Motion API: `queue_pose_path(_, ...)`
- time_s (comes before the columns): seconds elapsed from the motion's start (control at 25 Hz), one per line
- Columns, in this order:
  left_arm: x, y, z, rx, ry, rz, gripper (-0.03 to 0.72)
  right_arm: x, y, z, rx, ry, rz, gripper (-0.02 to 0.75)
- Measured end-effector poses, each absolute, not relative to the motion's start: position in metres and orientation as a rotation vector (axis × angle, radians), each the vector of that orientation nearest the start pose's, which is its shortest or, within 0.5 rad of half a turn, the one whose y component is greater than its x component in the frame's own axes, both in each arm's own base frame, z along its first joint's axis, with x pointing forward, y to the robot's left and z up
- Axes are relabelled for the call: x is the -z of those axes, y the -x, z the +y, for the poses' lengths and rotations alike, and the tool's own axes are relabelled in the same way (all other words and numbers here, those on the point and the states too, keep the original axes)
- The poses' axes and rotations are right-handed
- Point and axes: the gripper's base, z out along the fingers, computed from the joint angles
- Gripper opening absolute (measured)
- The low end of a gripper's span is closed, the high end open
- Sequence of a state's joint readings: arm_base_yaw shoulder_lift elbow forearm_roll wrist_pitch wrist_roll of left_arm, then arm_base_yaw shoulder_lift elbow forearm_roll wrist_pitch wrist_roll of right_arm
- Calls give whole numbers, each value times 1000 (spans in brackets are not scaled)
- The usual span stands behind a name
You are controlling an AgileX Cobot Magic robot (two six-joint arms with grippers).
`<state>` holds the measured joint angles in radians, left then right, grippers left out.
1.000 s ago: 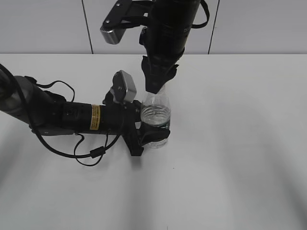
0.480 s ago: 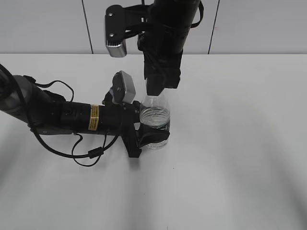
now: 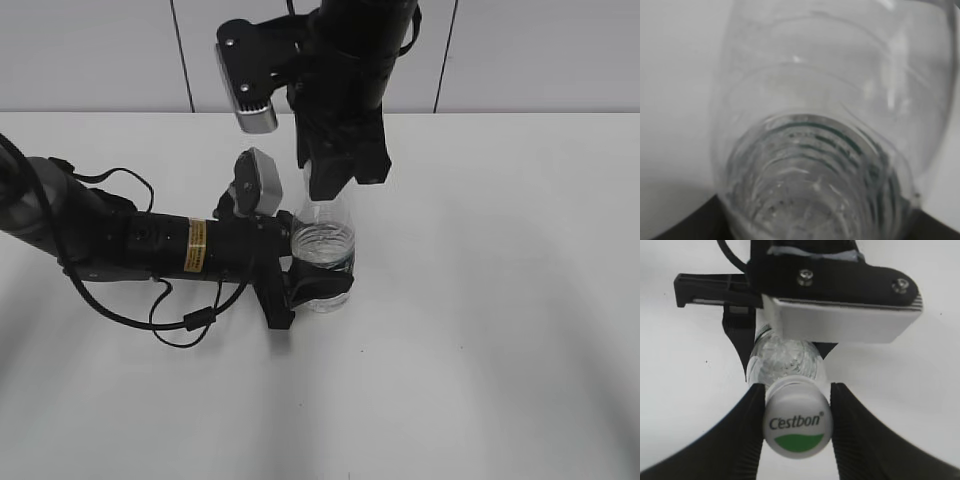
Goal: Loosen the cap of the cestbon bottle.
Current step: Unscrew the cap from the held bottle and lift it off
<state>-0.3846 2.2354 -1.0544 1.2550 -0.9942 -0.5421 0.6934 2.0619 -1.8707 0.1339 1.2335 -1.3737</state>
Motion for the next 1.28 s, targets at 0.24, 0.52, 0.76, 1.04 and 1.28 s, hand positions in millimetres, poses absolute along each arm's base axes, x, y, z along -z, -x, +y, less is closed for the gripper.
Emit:
queue_pose_path(0.24,-76,-328,-211,946,-1301,1612,372,-262,-331,290,-38,2554,1323,308)
queue_pose_path(0.52,-76,-328,-211,947,-1300,1613,372,-262,-331,290,-5,2653,1106,307)
queue_pose_path(0.76,-75,-327,-210,949,-1312,1612,372,-262,-331,290,11,2715,931,307)
queue_pose_path(1.04,-75,-327,-210,954,-1319,1605,372,-263,-330,291,16,2765,731,306)
queue_pose_path(1.28,-76,-326,-210,969,-1322,1597,372,-264,-329,291,0,2739,819,305)
